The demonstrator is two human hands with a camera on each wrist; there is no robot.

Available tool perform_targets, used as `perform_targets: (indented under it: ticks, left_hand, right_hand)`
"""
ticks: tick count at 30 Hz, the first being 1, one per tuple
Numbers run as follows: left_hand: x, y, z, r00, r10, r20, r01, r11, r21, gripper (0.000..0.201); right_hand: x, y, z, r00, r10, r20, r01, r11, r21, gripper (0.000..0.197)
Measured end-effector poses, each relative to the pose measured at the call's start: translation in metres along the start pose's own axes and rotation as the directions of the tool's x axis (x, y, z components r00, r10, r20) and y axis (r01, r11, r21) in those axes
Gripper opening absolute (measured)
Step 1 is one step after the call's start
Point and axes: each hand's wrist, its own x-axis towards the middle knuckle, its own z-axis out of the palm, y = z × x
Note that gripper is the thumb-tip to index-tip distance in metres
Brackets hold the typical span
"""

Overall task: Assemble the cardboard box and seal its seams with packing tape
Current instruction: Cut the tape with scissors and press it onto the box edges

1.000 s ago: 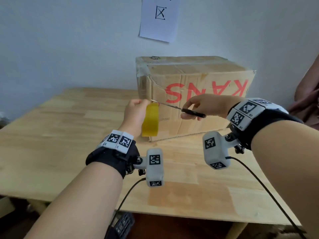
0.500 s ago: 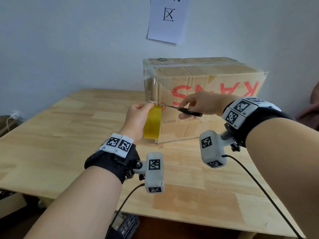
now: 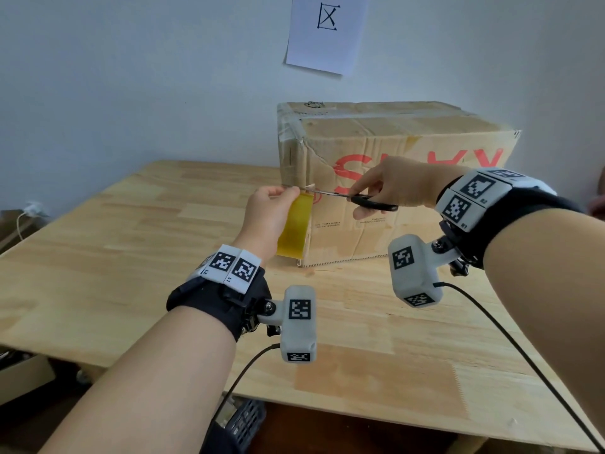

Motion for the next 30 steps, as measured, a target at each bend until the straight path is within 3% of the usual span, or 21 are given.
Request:
perform_targets:
  ticks: [5, 10, 13, 16, 20, 22, 25, 27, 30]
  left_hand:
    - [0.000, -0.008, -0.003, 0.999, 0.011, 0.036, -0.015, 0.994, 0.104, 0.025]
    - [-0.002, -0.027, -0.024, 0.995, 0.067, 0.077, -0.092, 0.914, 0.396, 0.022]
    - [-0.002, -0.046, -0.050, 0.994, 0.082, 0.072, -0.109, 0.784, 0.611, 0.031]
    - [0.002, -0.067, -0.069, 0.986, 0.117, 0.117, -0.164, 0.615, 0.771, 0.023]
    - [0.007, -0.094, -0.079, 0.983, 0.102, 0.155, -0.177, 0.263, 0.949, 0.018]
    - [0.012, -0.104, -0.078, 0.980, 0.068, 0.190, -0.198, 0.162, 0.967, 0.019]
    - [0.018, -0.115, -0.078, 0.970, -0.033, 0.242, -0.240, 0.053, 0.969, 0.023]
    - [0.022, -0.120, -0.079, 0.963, -0.057, 0.264, -0.263, 0.022, 0.964, 0.020]
    - [0.025, -0.116, -0.073, 0.967, -0.043, 0.251, -0.245, 0.110, 0.963, 0.017]
  right_hand:
    - [-0.001, 0.004, 0.016, 0.998, 0.043, 0.037, -0.042, 0.999, -0.034, 0.042]
    - [-0.003, 0.014, 0.055, 0.995, 0.097, 0.039, -0.099, 0.994, 0.045, 0.049]
    - [-0.002, 0.017, 0.082, 0.985, 0.133, 0.109, -0.141, 0.988, 0.069, 0.048]
    - [0.002, 0.020, 0.110, 0.962, 0.187, 0.201, -0.172, 0.981, -0.089, 0.050]
    - [0.008, 0.018, 0.140, 0.936, 0.304, 0.179, -0.233, 0.914, -0.333, 0.050]
    - [0.013, 0.022, 0.152, 0.920, 0.354, 0.168, -0.286, 0.900, -0.328, 0.053]
    - [0.018, 0.026, 0.161, 0.918, 0.367, 0.150, -0.282, 0.870, -0.406, 0.057]
    - [0.018, 0.035, 0.165, 0.915, 0.372, 0.155, -0.256, 0.835, -0.487, 0.048]
    - [0.013, 0.052, 0.170, 0.901, 0.398, 0.171, -0.254, 0.805, -0.536, 0.036]
